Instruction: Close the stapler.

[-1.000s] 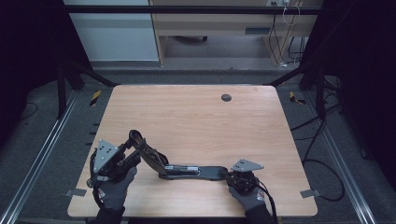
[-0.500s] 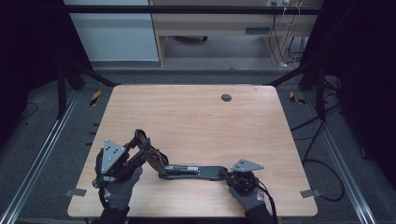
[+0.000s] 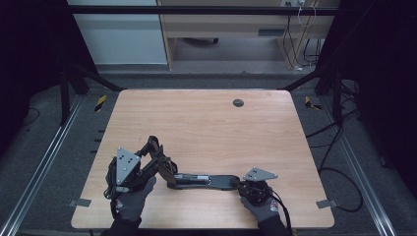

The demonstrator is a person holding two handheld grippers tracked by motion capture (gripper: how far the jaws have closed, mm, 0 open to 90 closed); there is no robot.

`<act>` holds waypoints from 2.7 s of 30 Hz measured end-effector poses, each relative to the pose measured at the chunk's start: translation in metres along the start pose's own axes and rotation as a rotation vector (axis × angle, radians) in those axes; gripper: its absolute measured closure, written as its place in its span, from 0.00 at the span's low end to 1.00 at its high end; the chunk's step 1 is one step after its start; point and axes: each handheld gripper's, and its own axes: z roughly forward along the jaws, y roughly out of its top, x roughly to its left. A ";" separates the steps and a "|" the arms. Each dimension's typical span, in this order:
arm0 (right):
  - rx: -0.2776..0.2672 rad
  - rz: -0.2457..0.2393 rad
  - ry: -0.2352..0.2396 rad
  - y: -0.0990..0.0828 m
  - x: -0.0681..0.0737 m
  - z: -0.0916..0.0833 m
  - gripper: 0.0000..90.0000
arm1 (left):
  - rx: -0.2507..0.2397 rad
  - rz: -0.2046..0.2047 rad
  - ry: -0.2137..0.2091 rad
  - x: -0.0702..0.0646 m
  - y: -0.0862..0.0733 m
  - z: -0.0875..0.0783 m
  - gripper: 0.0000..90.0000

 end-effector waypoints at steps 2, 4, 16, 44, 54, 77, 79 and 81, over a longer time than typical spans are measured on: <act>0.003 0.005 0.001 0.000 0.000 0.000 1.00 | 0.002 0.003 0.002 -0.001 0.000 0.000 0.68; 0.001 0.002 0.002 0.000 0.000 0.000 1.00 | -0.001 0.014 0.006 -0.004 0.001 0.001 0.68; -0.001 -0.001 0.000 0.000 0.000 0.000 1.00 | -0.002 0.058 0.027 -0.014 0.001 0.003 0.68; -0.008 -0.001 0.002 -0.001 0.000 0.000 1.00 | -0.010 0.179 0.062 -0.045 0.002 0.014 0.68; -0.008 -0.002 0.003 -0.001 0.000 0.000 1.00 | -0.010 0.227 0.064 -0.055 0.001 0.018 0.68; -0.009 -0.001 0.004 -0.001 0.001 0.001 1.00 | 0.000 0.307 0.061 -0.069 0.000 0.023 0.68; -0.010 -0.002 0.006 -0.001 0.002 0.001 1.00 | 0.001 0.314 0.063 -0.070 0.000 0.024 0.68; -0.011 -0.002 0.005 -0.001 0.002 0.001 1.00 | 0.000 0.324 0.065 -0.072 0.000 0.024 0.68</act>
